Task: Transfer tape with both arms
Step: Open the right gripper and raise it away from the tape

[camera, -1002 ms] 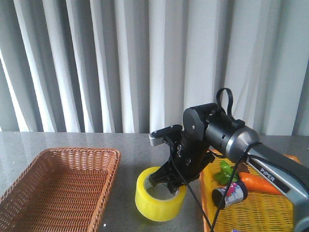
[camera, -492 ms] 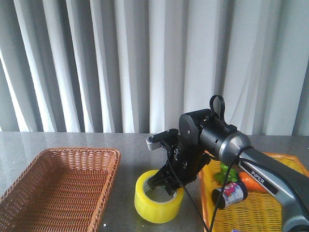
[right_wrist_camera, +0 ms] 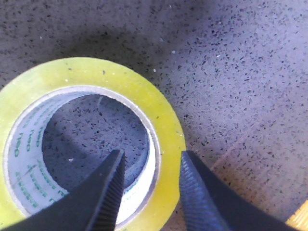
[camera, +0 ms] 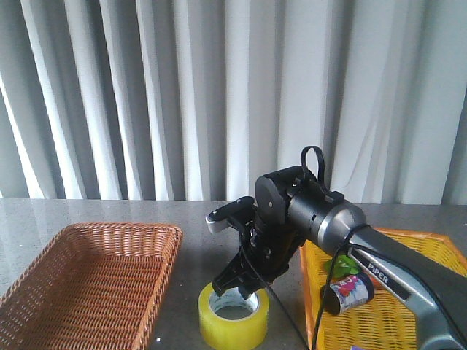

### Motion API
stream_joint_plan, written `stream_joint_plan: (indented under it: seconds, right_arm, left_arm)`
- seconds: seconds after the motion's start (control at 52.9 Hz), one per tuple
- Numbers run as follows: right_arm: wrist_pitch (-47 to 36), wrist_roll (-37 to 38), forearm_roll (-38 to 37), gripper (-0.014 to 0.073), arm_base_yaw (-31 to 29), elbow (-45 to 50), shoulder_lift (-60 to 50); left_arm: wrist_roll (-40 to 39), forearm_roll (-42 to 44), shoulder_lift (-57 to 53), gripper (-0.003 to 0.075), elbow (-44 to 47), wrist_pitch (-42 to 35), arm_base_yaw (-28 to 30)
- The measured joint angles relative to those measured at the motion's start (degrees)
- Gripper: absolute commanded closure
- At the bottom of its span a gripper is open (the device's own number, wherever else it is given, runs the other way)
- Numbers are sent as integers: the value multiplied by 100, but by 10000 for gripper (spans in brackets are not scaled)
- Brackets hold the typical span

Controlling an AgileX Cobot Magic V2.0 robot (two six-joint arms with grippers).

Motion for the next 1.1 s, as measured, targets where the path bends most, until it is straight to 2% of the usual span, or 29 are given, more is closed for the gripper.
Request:
stream_joint_plan:
  seconds: [0.246, 0.359, 0.605, 0.775, 0.945, 1.097]
  right_arm:
    - [0, 5, -74, 294, 12, 0, -72]
    - [-57, 48, -444, 281, 12, -64, -371]
    - [-226, 914, -1383, 274, -167, -447, -1578]
    - [-96, 965, -1281, 275, -697, -478, -2282]
    - [114, 885, -655, 282, -1510, -478, -2775]
    - [-109, 587, -269, 377, -2198, 27, -3377]
  left_arm:
    - [0, 0, 0, 204, 0, 0, 0]
    - [0, 0, 0, 204, 0, 0, 0]
    - [0, 0, 0, 204, 0, 5, 0]
    - [0, 0, 0, 204, 0, 61, -15]
    - [0, 0, 0, 204, 0, 88, -158]
    - [0, 0, 0, 204, 0, 88, -225]
